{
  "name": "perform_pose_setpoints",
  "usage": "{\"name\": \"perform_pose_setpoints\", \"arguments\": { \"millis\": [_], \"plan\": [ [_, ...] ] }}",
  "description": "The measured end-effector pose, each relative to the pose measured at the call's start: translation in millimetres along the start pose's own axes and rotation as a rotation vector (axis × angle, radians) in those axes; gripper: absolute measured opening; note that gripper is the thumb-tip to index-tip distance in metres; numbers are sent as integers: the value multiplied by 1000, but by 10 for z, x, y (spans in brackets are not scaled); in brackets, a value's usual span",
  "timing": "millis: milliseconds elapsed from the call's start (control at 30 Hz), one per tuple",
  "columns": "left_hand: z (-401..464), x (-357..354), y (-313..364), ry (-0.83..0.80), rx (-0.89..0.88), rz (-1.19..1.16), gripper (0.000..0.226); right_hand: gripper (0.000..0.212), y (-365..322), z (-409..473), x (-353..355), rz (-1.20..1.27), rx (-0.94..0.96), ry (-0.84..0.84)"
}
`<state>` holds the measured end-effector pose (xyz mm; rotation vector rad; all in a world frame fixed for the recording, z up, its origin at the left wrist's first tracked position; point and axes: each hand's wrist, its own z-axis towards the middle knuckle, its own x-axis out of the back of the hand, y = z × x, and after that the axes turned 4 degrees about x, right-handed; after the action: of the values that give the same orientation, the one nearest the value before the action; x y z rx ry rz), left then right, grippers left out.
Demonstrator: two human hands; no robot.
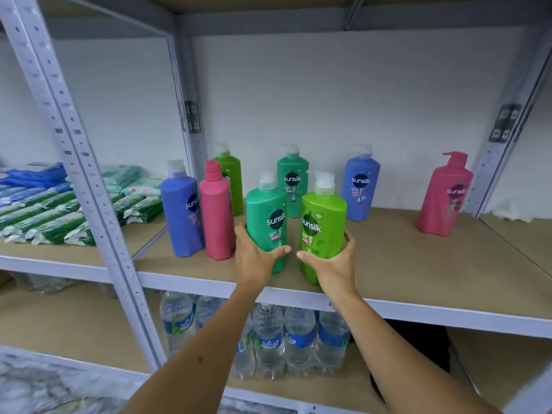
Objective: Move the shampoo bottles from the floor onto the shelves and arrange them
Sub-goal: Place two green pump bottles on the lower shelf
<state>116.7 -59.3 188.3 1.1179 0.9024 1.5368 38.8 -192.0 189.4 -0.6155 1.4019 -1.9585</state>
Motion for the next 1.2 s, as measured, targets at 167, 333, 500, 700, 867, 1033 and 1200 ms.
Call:
{"name": "perform_pose_setpoints", "arguments": {
  "millis": [167,333,500,700,867,1033,1200],
  "plan": [
    [237,-55,-122,-188,79,-95,66,94,210,277,-178,-52,-28,-49],
    [324,-32,-291,-196,97,49,61,87,404,510,-247,-164,-23,-127],
    [350,-139,-257,-58,127,145,59,83,440,574,-401,-322,33,-23],
    [355,-143,-258,-47,134,207,60,94,402,546,-494,-510,113,-16],
    [342,-137,-250,-50,132,216,62,102,392,518,-486,-587,107,-72],
    [288,-110,-220,-78,150,286,66,101,340,432,-387,-627,24,-142],
    [42,-48,-168,-74,162,466,51,72,234,114,-120,-792,-8,-144]
  ]
}}
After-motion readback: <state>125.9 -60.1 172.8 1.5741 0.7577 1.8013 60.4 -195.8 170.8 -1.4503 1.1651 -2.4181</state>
